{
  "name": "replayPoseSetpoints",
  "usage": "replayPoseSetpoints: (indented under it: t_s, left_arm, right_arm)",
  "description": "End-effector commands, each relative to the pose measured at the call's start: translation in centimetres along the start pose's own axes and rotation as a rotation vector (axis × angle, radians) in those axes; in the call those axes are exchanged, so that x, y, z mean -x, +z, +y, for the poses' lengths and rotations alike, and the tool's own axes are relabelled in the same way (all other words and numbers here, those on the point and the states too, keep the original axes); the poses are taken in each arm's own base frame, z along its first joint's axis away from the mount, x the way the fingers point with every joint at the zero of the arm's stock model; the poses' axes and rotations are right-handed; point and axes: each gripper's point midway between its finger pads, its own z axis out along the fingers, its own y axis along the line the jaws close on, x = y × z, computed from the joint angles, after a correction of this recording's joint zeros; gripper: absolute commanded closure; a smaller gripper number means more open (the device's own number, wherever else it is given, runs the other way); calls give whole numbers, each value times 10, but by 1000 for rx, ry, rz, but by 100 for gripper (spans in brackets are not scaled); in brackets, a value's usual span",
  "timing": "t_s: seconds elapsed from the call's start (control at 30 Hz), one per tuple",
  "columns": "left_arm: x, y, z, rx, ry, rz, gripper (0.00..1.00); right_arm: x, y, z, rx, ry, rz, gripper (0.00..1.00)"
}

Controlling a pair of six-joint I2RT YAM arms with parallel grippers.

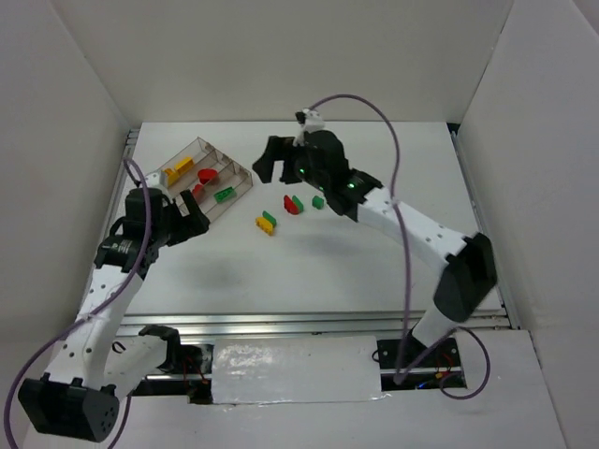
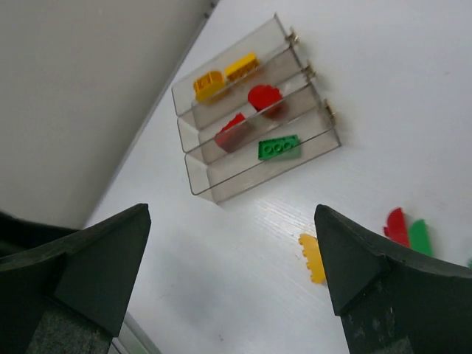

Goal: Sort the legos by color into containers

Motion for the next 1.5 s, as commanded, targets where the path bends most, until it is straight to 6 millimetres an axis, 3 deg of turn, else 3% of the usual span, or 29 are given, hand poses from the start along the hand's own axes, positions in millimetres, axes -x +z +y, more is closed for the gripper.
replayPoseSetpoints:
  t_s: [0.0, 0.03, 0.07, 0.1, 0.13, 0.17, 0.2, 0.23, 0.27, 0.37, 0.53, 0.6, 0.73, 1.13, 1.2, 1.23, 1.33, 1.4, 1.43, 1.47]
  left_arm:
    - [4, 8, -43, -124, -88, 18, 0]
    - [5, 11, -48, -107, -106, 0, 1]
    - [9, 20, -50, -49, -151, -28, 0]
    - [2, 22, -70, -69, -129, -18, 0]
    - [-6, 35, -76, -29, -158, 8, 1]
    - [-2, 39, -86, -21, -169, 2, 1]
    - [-4, 44, -95, -9, -170, -4, 0]
    - [-15, 62, -98, 37, -201, 30, 0]
    - [-11, 68, -105, 48, -225, 24, 0]
    - [-18, 98, -117, 137, -270, 26, 0]
    - [-37, 150, -133, 287, -272, 100, 0]
    - [-49, 170, -138, 322, -258, 141, 1]
    - [-64, 190, -139, 358, -259, 179, 1]
    - [-112, 222, -120, 465, -246, 270, 5]
    - [-119, 225, -117, 467, -243, 283, 11]
    - [-121, 226, -117, 463, -241, 286, 20]
    - [-128, 228, -114, 456, -243, 297, 23]
    - [-130, 229, -113, 444, -245, 300, 34]
    - [-132, 228, -110, 445, -246, 310, 54]
    - [-128, 223, -109, 440, -248, 300, 68]
  right_arm:
    - [-43, -59, -48, -198, 59, 92, 0]
    - [-48, -72, -52, -208, 88, 88, 0]
    - [-36, -96, -45, -184, 99, 47, 0]
    - [-58, -106, -58, -218, 107, 80, 0]
    - [-61, -117, -60, -225, 128, 82, 0]
    - [-52, -136, -53, -199, 136, 47, 0]
    - [-59, -145, -60, -219, 137, 54, 0]
    - [-62, -154, -62, -230, 140, 61, 0]
    - [-59, -168, -62, -224, 144, 37, 0]
    - [-54, -193, -65, -232, 148, -2, 0]
    - [-67, -216, -76, -239, 148, -12, 0]
    - [-70, -221, -78, -237, 146, -15, 0]
    - [-81, -225, -87, -252, 142, -3, 0]
    - [-94, -219, -81, -183, 136, 19, 0]
    - [-96, -216, -81, -177, 138, 22, 0]
    - [-97, -216, -81, -177, 139, 26, 0]
    - [-98, -215, -81, -174, 141, 27, 0]
    - [-97, -215, -79, -167, 143, 26, 0]
    - [-98, -215, -80, -171, 145, 27, 0]
    - [-96, -214, -79, -166, 148, 21, 0]
